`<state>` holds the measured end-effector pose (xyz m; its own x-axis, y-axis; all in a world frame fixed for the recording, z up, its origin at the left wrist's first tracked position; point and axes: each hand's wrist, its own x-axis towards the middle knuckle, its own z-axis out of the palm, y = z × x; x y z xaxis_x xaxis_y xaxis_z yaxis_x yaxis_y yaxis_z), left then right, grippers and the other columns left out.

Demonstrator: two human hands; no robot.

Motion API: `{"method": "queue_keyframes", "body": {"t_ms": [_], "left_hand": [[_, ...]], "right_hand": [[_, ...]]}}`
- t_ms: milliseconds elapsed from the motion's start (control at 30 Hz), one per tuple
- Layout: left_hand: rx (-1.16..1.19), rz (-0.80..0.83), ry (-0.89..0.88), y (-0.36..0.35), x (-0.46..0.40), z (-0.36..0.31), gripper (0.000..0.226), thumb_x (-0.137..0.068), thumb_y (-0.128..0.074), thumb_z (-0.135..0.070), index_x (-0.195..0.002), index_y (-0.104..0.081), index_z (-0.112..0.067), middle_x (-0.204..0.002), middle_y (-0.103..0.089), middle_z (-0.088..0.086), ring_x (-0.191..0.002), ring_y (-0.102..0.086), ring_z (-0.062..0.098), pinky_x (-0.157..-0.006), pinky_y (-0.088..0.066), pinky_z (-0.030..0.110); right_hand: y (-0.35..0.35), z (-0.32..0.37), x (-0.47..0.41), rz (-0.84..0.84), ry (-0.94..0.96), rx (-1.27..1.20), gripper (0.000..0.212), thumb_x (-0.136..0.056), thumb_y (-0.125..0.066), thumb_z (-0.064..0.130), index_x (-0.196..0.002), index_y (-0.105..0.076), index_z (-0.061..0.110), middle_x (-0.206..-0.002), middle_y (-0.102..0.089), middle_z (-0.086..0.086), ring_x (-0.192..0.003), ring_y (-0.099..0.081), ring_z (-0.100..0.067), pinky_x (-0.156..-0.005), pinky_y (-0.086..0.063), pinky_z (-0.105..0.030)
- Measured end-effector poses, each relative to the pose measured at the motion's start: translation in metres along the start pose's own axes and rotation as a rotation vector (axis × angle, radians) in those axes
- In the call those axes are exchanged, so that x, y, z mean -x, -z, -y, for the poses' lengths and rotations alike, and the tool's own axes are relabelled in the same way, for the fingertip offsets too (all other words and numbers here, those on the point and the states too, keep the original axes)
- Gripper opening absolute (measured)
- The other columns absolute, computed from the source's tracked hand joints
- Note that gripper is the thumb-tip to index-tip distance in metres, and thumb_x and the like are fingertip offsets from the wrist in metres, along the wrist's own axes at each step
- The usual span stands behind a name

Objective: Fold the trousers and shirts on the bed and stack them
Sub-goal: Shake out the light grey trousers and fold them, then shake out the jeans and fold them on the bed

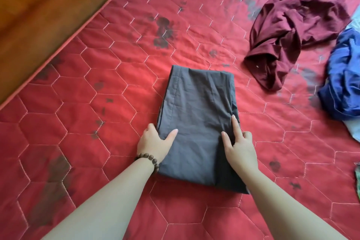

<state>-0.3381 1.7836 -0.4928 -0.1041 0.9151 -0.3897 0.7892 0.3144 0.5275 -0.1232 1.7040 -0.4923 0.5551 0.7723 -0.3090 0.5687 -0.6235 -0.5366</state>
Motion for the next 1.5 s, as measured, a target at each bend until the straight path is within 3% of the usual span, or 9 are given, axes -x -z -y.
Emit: {"method": "queue_keyframes", "body": {"t_ms": [133, 367, 467, 533, 600, 733, 900, 1233, 1500], "left_hand": [[0.214, 0.171, 0.130, 0.012, -0.016, -0.009, 0.056, -0.072, -0.066, -0.066, -0.083, -0.050, -0.014, -0.096, -0.058, 0.005, -0.097, -0.058, 0.028, -0.079, -0.037, 0.028], [0.188, -0.212, -0.043, 0.054, -0.009, 0.018, 0.044, -0.069, -0.061, -0.070, -0.069, -0.056, -0.026, -0.070, -0.059, -0.014, -0.079, -0.062, 0.022, -0.069, -0.039, 0.025], [-0.014, -0.312, 0.045, 0.061, -0.004, 0.044, 0.056, -0.078, -0.060, -0.060, -0.111, -0.056, -0.014, -0.107, -0.061, 0.010, -0.104, -0.057, 0.034, -0.080, -0.042, 0.037], [-0.212, -0.382, -0.102, 0.060, 0.002, 0.055, 0.063, -0.083, -0.060, -0.049, -0.134, -0.045, -0.014, -0.129, -0.048, 0.016, -0.120, -0.046, 0.035, -0.094, -0.039, 0.045], [-0.418, -0.348, -0.419, 0.054, 0.013, 0.062, 0.064, -0.084, -0.054, -0.048, -0.141, -0.042, -0.021, -0.144, -0.037, 0.015, -0.135, -0.034, 0.033, -0.104, -0.032, 0.051], [-0.725, -0.049, -0.798, 0.028, 0.022, 0.075, 0.069, -0.085, -0.037, -0.056, -0.145, -0.038, -0.023, -0.158, -0.017, 0.012, -0.147, -0.007, 0.029, -0.115, -0.014, 0.056], [-0.791, -0.036, -0.708, 0.014, 0.009, 0.069, 0.073, -0.089, -0.024, -0.062, -0.152, -0.014, -0.028, -0.159, -0.005, 0.016, -0.146, 0.002, 0.037, -0.114, -0.008, 0.058], [-0.874, 0.013, -0.610, 0.007, 0.004, 0.060, 0.074, -0.088, -0.009, -0.066, -0.147, 0.019, -0.032, -0.158, 0.018, 0.014, -0.142, 0.024, 0.036, -0.110, 0.008, 0.062], [-0.695, 0.274, -0.481, 0.008, 0.066, 0.017, 0.072, -0.098, -0.031, -0.050, -0.152, -0.006, -0.009, -0.158, 0.000, 0.020, -0.147, 0.001, 0.029, -0.119, 0.000, 0.041]], "right_hand": [[0.001, 0.011, -0.005, 0.040, 0.046, -0.108, 0.065, -0.096, -0.050, 0.037, -0.146, -0.012, 0.052, -0.105, -0.046, -0.006, -0.095, -0.052, -0.028, -0.074, -0.029, -0.026], [-0.028, 0.054, 0.013, -0.104, 0.333, -0.186, 0.056, -0.097, -0.052, 0.018, -0.144, -0.034, 0.041, -0.089, -0.046, -0.003, -0.072, -0.049, -0.022, -0.069, -0.036, -0.030], [-0.049, 0.066, 0.015, -0.002, 0.207, -0.002, 0.052, -0.099, -0.045, 0.020, -0.146, -0.033, 0.037, -0.115, -0.045, -0.006, -0.096, -0.054, -0.031, -0.082, -0.044, -0.038], [-0.055, 0.075, 0.021, -0.146, 0.229, 0.172, 0.051, -0.096, -0.047, 0.013, -0.145, -0.039, 0.021, -0.138, -0.039, -0.015, -0.121, -0.044, -0.038, -0.102, -0.038, -0.046], [-0.065, 0.084, 0.036, -0.270, 0.507, 0.285, 0.052, -0.088, -0.050, 0.011, -0.140, -0.046, 0.008, -0.144, -0.040, -0.019, -0.133, -0.036, -0.038, -0.115, -0.021, -0.053], [-0.090, 0.071, 0.063, 0.020, 0.880, 0.566, 0.056, -0.092, -0.040, 0.033, -0.144, -0.041, 0.013, -0.155, -0.030, -0.007, -0.145, -0.021, -0.026, -0.115, -0.015, -0.056], [-0.076, 0.051, 0.016, 0.048, 0.717, 0.676, 0.058, -0.096, -0.029, 0.051, -0.149, -0.030, 0.028, -0.157, -0.026, -0.002, -0.145, -0.023, -0.021, -0.117, -0.013, -0.050], [-0.071, 0.055, 0.007, 0.179, 0.629, 0.697, 0.060, -0.096, -0.010, 0.057, -0.151, 0.002, 0.038, -0.160, 0.008, 0.008, -0.147, 0.011, -0.013, -0.118, 0.009, -0.049], [-0.022, 0.009, 0.091, 0.214, 0.371, 0.533, 0.057, -0.101, -0.024, 0.044, -0.153, -0.007, 0.025, -0.161, 0.005, 0.001, -0.148, 0.007, -0.018, -0.119, 0.000, -0.043]]}}
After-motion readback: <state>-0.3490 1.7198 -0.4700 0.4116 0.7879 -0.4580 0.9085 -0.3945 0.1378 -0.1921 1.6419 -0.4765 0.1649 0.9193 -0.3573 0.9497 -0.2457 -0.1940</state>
